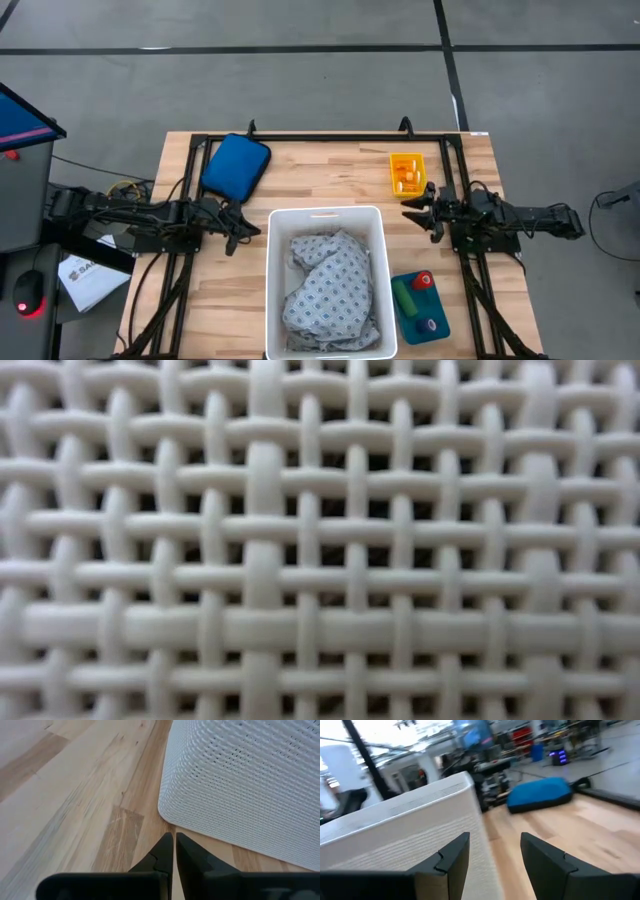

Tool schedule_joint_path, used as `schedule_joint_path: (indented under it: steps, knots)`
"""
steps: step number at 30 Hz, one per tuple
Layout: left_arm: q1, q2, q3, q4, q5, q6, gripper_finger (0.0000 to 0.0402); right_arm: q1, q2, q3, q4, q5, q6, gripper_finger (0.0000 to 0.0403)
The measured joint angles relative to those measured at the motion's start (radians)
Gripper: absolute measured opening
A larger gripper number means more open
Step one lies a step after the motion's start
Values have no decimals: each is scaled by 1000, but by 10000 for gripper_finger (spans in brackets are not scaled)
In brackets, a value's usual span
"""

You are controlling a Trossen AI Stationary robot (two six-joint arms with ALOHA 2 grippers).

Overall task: Pick & place medical supplies in basket/bin
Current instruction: Return to Home Position

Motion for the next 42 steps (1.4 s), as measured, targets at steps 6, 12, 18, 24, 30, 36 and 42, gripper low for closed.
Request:
schedule_joint_path:
  steps: [6, 12, 18, 24, 30, 36, 42]
  knots:
    - [0, 0, 0, 2, 0, 0, 11, 1, 1, 0, -19, -82, 0, 173]
    - [0, 0, 0, 9, 0, 0, 11, 2, 12, -1, -19, -81, 0, 173]
    - [0, 0, 0, 9, 0, 0, 11, 2, 12, -1, -19, -81, 0, 173]
    - [0, 0, 0, 9, 0, 0, 11, 2, 12, -1, -19, -81, 0, 173]
    - [0, 0, 0, 8, 0, 0, 11, 2, 12, -1, -19, -80, 0, 173]
    - [-1, -150, 0, -73, -2, 162, 11, 2, 12, -1, -19, -80, 0, 173]
    - [2, -387, 1, -79, -14, 415, 11, 2, 12, -2, -19, -80, 0, 173]
